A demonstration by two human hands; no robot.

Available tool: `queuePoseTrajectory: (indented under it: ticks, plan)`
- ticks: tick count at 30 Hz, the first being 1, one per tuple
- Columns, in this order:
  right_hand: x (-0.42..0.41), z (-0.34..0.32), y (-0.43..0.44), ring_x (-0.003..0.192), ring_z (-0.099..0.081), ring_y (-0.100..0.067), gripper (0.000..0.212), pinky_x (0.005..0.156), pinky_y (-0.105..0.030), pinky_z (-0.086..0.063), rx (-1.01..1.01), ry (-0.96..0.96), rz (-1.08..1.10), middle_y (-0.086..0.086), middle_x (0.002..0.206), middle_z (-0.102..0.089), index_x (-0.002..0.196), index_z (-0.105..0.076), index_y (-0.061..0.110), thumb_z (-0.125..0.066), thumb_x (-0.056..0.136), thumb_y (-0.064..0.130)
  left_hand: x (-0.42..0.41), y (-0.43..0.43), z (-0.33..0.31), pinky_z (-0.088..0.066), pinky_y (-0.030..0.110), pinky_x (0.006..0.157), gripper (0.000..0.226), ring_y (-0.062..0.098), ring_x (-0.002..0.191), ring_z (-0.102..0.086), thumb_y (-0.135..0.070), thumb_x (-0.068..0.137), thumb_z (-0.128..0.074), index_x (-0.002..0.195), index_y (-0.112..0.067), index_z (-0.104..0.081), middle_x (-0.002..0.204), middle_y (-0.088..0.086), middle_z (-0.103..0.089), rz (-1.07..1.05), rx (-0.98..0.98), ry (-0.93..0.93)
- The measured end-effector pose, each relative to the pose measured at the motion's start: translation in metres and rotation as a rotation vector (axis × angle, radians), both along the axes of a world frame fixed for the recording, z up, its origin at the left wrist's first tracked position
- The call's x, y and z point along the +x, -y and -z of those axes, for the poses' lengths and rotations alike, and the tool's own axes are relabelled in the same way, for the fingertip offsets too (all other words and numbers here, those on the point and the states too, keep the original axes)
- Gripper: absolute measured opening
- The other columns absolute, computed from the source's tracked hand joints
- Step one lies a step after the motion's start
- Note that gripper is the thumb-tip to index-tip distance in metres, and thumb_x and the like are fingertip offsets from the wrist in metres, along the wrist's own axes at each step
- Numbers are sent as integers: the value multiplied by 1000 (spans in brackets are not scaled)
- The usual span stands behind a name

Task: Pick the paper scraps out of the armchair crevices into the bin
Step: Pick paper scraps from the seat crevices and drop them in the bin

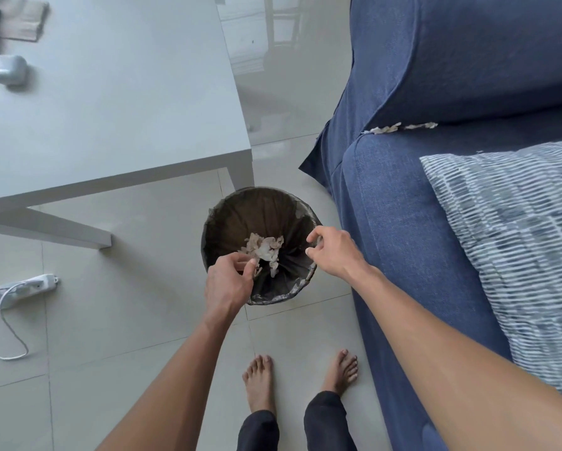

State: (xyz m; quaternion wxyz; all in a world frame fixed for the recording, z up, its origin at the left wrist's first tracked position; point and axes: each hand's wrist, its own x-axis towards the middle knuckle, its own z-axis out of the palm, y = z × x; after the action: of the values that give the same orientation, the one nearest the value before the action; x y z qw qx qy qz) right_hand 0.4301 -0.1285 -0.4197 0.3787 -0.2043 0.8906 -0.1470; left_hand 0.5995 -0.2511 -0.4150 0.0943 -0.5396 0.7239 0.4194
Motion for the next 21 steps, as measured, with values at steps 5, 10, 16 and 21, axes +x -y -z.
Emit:
queuePoseTrajectory:
  ticks: [5, 10, 16, 21]
  plan:
    - [-34, -28, -10, 95, -66, -25, 24, 87, -43, -57, -89, -90, -9, -3, 95, -72, 117, -65, 21, -62, 94, 27, -39, -3, -22, -54, 38, 91, 34, 21, 103, -69, -44, 96, -55, 114, -20, -71, 108, -1, -75, 45, -92, -14]
    - [-91, -68, -29, 85, -67, -17, 20, 78, -39, -59, -220, -203, 45, 7, 87, -68, 113, -66, 23, -63, 94, 31, -94, -19, -51, -55, 40, 92, 45, 19, 100, -70, -49, 97, -51, 126, -19, -65, 117, -1, -72, 134, -173, -101]
    - [-171, -110, -42, 78, -65, -19, 13, 75, -37, -57, -313, -368, 129, 8, 77, -66, 101, -70, 20, -63, 91, 27, -172, -45, -78, -53, 41, 94, 46, 18, 105, -68, -47, 97, -52, 130, -17, -63, 118, 2, -71, 208, -202, -212]
    - [-222, -117, -58, 82, -67, -23, 12, 76, -34, -55, -291, -401, 237, 6, 68, -66, 96, -72, 17, -64, 89, 23, -231, -61, -86, -53, 42, 94, 44, 18, 110, -65, -46, 99, -50, 129, -17, -62, 119, 1, -70, 250, -235, -266]
